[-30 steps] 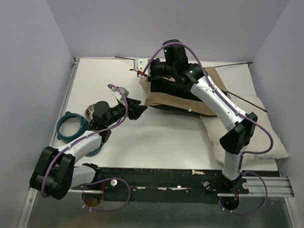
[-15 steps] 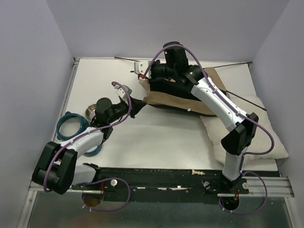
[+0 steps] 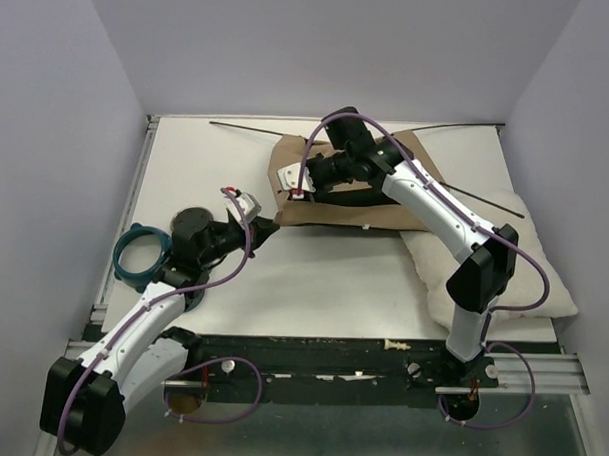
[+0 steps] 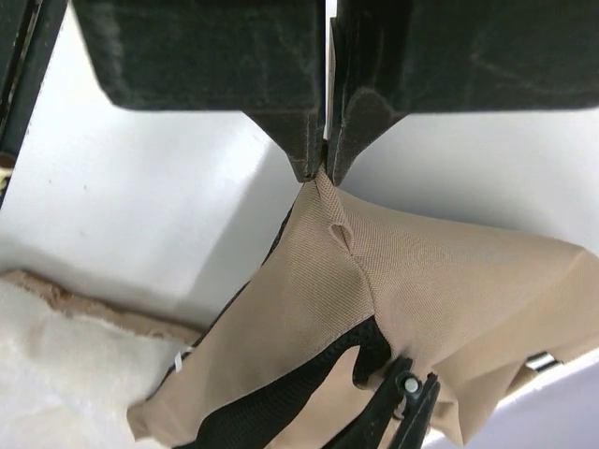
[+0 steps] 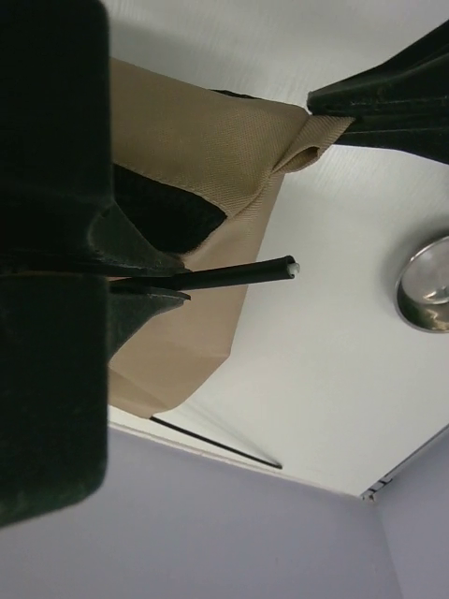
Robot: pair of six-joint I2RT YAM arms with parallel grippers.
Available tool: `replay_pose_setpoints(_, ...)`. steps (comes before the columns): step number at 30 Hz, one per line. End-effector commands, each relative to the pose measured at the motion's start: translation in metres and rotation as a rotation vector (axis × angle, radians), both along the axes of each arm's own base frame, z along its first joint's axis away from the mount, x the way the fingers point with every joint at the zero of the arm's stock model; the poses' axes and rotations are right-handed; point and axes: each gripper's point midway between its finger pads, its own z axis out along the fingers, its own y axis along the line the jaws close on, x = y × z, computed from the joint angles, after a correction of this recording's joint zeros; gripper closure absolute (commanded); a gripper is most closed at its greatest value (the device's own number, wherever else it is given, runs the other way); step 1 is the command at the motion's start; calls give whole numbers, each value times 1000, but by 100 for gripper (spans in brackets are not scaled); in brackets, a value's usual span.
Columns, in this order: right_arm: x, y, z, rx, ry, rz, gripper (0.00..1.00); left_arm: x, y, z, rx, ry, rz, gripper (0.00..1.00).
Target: Set up the pet tent
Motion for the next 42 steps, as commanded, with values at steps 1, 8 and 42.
replay_pose_setpoints(1, 0, -28, -38, -130, 123, -57, 99, -8, 11, -16, 87, 44, 12, 100)
replay_pose_setpoints(8, -27, -27, -63, -162, 107, -20, 99, -21, 9, -13, 77, 122, -27, 100)
replay_pose_setpoints(42, -53, -16, -93, -173, 108, -7, 99, -45, 6, -20, 46, 221, -86, 100)
